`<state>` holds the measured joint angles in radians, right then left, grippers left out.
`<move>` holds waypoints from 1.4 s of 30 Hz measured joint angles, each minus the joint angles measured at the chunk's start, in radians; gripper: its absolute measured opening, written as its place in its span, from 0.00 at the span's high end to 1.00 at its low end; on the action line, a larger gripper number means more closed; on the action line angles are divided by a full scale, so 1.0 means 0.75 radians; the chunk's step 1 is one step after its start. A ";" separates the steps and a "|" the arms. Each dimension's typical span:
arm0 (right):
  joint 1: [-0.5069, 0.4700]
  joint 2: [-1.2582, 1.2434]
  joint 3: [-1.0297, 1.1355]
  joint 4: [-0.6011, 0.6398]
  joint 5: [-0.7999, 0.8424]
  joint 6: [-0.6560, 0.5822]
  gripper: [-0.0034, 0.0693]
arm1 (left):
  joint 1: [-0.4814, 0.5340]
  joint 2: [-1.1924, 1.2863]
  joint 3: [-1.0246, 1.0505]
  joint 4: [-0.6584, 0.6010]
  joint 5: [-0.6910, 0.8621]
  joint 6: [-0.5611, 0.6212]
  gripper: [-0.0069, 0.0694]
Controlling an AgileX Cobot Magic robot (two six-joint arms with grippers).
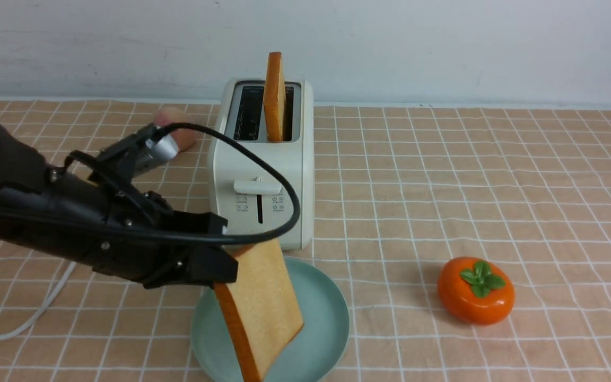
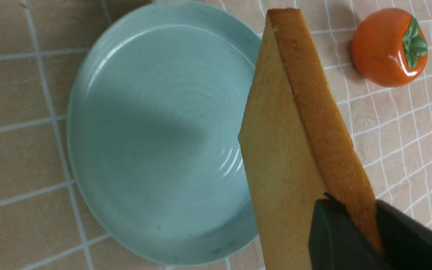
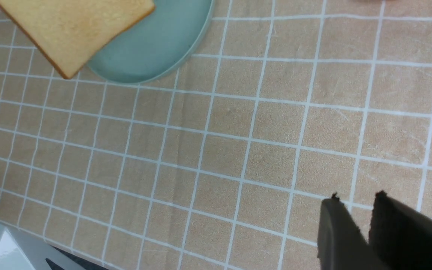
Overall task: Take toasted bread from bread machine on light coffee tablecloth place on plate.
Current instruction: 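Place the slice of bread on the plate with the left gripper, then grasp the toast slice in the toaster and pull it up out of the slot with the right gripper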
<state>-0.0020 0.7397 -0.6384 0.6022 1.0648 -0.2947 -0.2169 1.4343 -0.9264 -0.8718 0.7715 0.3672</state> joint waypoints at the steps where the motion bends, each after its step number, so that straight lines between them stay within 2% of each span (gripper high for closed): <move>1: 0.000 0.000 0.000 0.004 -0.003 0.000 0.75 | 0.000 0.030 0.000 -0.046 -0.003 0.043 0.81; 4: 0.000 0.000 0.000 0.021 -0.006 0.000 0.75 | 0.000 0.103 0.000 -0.196 -0.022 0.211 0.81; 8: 0.000 0.000 0.000 0.067 -0.006 0.000 0.75 | 0.000 0.164 0.000 -0.259 -0.079 0.382 0.81; 14: 0.000 0.000 0.000 0.126 -0.008 0.000 0.74 | 0.000 0.189 0.000 -0.242 -0.169 0.400 0.79; 19: 0.000 0.000 0.000 0.131 -0.014 0.000 0.73 | 0.000 0.189 0.000 -0.091 -0.206 0.315 0.59; 22: 0.000 0.000 0.000 0.134 -0.017 0.000 0.72 | 0.000 0.189 0.000 0.081 -0.232 0.187 0.50; 23: 0.000 0.000 0.000 0.134 -0.017 0.000 0.72 | 0.000 0.189 0.000 0.094 -0.232 0.174 0.50; 25: 0.000 0.000 0.000 0.134 -0.030 0.000 0.72 | 0.002 0.180 0.000 0.293 -0.245 -0.006 0.48; 28: 0.000 0.000 -0.009 0.135 -0.045 0.000 0.71 | 0.009 0.152 0.000 0.481 -0.235 -0.167 0.51; 30: 0.000 0.000 -0.041 0.134 -0.069 0.000 0.71 | 0.028 0.096 0.000 0.684 -0.204 -0.338 0.57; 32: 0.000 0.002 -0.113 0.129 -0.098 0.000 0.71 | 0.056 0.003 0.000 0.928 -0.147 -0.553 0.69; 34: 0.000 0.018 -0.178 0.118 -0.104 0.000 0.71 | 0.074 -0.079 0.000 1.078 -0.093 -0.698 0.80; 35: 0.000 0.056 -0.250 0.097 -0.104 0.000 0.73 | 0.083 -0.175 0.000 1.211 -0.030 -0.832 0.91; 38: 0.000 0.126 -0.344 0.069 -0.104 0.000 0.79 | 0.084 -0.316 0.014 1.328 0.008 -0.974 0.93; 39: 0.000 0.194 -0.427 0.055 -0.103 0.000 0.86 | 0.084 -0.460 0.047 1.375 0.012 -1.051 0.93; 42: 0.000 0.337 -0.554 0.071 -0.073 0.012 0.95 | 0.084 -0.721 0.134 1.384 0.003 -1.093 0.93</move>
<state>-0.0020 0.9925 -1.0536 0.6558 1.0100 -0.2856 -0.1543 0.8938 -0.8262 0.1659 0.7737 -0.4529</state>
